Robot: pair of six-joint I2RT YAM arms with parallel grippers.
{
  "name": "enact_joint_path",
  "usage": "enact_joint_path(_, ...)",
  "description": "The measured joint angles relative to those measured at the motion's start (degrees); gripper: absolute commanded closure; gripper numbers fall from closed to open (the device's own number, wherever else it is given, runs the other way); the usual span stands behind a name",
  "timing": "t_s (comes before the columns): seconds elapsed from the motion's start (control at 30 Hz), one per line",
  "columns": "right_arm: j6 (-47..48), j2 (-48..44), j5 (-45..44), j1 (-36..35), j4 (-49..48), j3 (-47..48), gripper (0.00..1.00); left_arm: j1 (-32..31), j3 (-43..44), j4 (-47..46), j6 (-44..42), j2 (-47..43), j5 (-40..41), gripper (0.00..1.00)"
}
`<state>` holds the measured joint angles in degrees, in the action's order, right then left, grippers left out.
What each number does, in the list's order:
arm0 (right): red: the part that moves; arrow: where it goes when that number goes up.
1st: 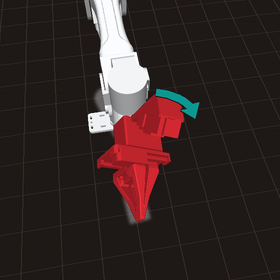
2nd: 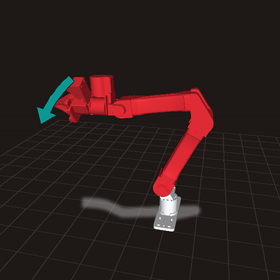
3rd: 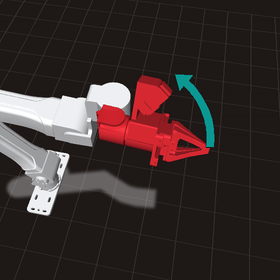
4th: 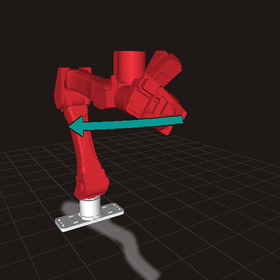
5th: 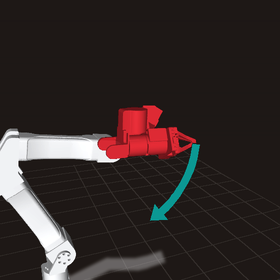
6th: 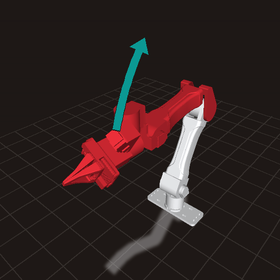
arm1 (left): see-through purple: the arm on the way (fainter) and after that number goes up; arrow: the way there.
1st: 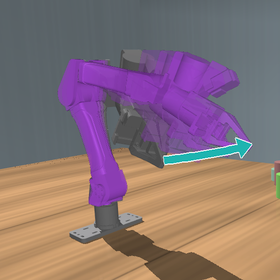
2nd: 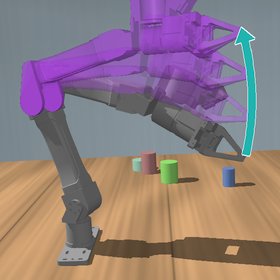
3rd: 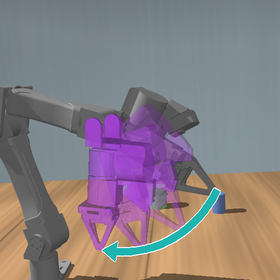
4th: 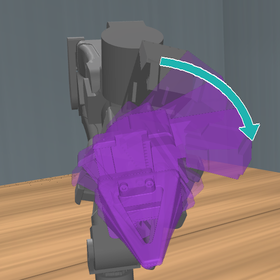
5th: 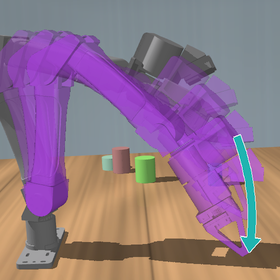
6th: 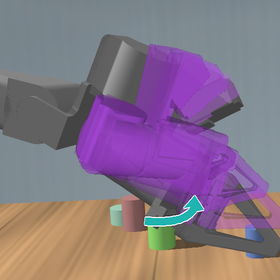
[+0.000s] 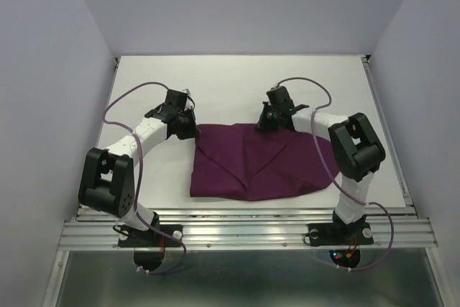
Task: Prepare the surgical pack
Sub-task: Pack the surgical kit at the center of the board.
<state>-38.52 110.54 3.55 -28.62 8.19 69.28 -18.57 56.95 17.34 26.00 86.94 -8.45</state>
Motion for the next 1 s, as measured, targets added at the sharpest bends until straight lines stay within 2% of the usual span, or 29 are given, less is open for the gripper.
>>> enact_joint_path(0.5,2.4,-5.0,-2.3,14.2,-1.1,-7.9,0.99,0.7,-0.7,0.1,0.0,-0.7,-0.6,1.0)
enact_joint_path(0.7,4.9,-9.2,-5.5,20.4,1.9,-10.1,0.99,1.1,-0.7,0.2,-0.2,-1.9,-0.6,1.0)
enact_joint_path(0.87,7.3,-14.8,-8.5,21.8,5.2,-10.0,0.99,1.7,-0.7,0.6,-0.3,-2.4,-0.6,1.0)
enact_joint_path(1.0,8.1,-21.2,-5.9,21.3,6.1,-10.8,0.99,2.0,-0.7,1.1,-0.5,-3.9,-0.8,1.0)
